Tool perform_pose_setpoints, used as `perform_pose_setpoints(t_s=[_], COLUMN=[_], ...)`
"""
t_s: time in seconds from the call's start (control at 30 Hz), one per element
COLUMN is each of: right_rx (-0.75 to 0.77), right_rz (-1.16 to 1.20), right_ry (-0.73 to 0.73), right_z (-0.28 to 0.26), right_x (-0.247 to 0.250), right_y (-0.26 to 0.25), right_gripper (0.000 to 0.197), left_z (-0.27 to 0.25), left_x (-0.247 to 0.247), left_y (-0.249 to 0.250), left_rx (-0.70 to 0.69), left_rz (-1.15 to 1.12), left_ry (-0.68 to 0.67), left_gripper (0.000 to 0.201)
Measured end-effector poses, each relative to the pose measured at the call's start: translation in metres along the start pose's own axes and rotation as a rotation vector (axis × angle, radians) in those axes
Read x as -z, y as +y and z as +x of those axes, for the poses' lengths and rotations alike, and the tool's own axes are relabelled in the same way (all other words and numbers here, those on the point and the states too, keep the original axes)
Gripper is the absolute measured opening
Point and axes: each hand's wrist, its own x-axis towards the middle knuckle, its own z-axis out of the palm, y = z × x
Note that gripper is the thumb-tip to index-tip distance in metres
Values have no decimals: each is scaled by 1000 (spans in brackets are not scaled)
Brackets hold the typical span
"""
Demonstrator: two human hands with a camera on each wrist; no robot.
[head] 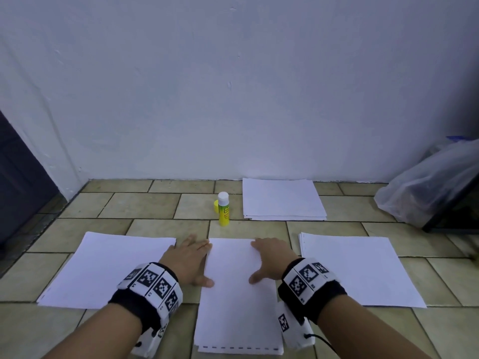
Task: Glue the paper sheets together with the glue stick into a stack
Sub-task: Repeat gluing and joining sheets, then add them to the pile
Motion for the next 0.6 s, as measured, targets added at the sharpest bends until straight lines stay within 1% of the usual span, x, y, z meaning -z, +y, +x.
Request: perform_pose_setpoints(t_s=[0.07,0.13,0.2,0.27,0.3,0.37,0.4,0.5,0.6], right_rx=[11,34,61,69,66,65,74,82,63], right_rz=[-77,-122,-144,-168,-184,-234,-244,-161,-129], right_ry=[5,3,2,28,53,102,110,93,68], right_z=[1,0,-1,-2,-3,-5,-6,-7,-4], right_x=[0,-1,-1,-2,-3,-7,-10,-19,-26], right_y=[-5,-12,-19,-25,-27,-32,-36,-52,-69], right_gripper=[78,68,59,53,46,32,30,37,58], left_z=[2,2,0,-4,-7,-11,-13,-20,-26], left_x=[6,11,9,2,-2,-9,-11,-14,-13], left_y=[2,11,21,26,26,20,16,8,6], left_rx=[14,7,-80,-197,-214,-186,-164,-75,-26], left_rz=[-4,38,2,-41,-51,-46,-28,32,41], left_ry=[35,137,209,196,185,199,214,227,221], left_gripper=[82,73,72,73,71,65,60,47,39])
